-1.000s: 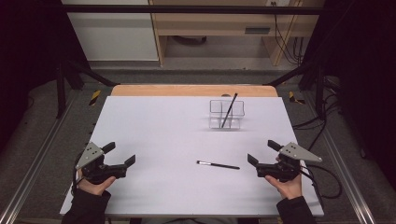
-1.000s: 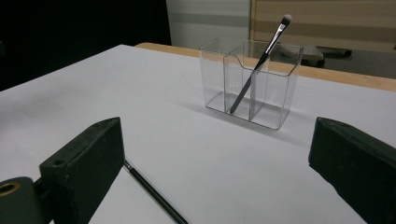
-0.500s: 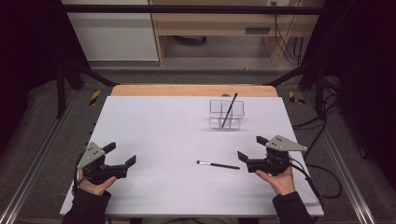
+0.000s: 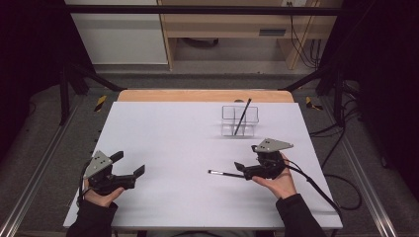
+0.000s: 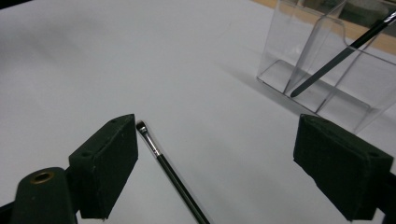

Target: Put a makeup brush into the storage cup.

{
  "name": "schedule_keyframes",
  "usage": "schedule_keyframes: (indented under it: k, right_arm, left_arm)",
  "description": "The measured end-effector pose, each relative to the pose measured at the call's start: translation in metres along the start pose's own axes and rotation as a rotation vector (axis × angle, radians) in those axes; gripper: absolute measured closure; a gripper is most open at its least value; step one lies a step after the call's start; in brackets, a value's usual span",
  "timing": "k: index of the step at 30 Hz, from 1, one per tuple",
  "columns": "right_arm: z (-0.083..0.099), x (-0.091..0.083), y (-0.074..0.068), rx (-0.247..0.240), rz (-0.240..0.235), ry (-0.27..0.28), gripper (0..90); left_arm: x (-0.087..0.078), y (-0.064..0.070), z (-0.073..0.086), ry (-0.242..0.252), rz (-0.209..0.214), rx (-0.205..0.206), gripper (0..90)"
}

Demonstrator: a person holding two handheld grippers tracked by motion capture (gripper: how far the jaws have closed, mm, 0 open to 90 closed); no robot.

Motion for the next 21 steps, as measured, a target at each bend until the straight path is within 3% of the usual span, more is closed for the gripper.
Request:
schedule_keyframes:
  k: [21]
  right_arm:
    - [0.002, 0.035, -0.015, -0.136, -0.065, -0.235, 20.2]
  left_arm:
    - [0.0, 0.0, 0.0, -0.002, 0.002, 0.001, 5.1]
Point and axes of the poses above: each handheld gripper's, and its own axes: x roughly forward along the jaws, z roughly out of its underside, y roughly to its right, the point moved 10 cm from there along x, roughly forward along the jaws, and after that the axes turned 10 degrees about x, right-handed, at the moved point
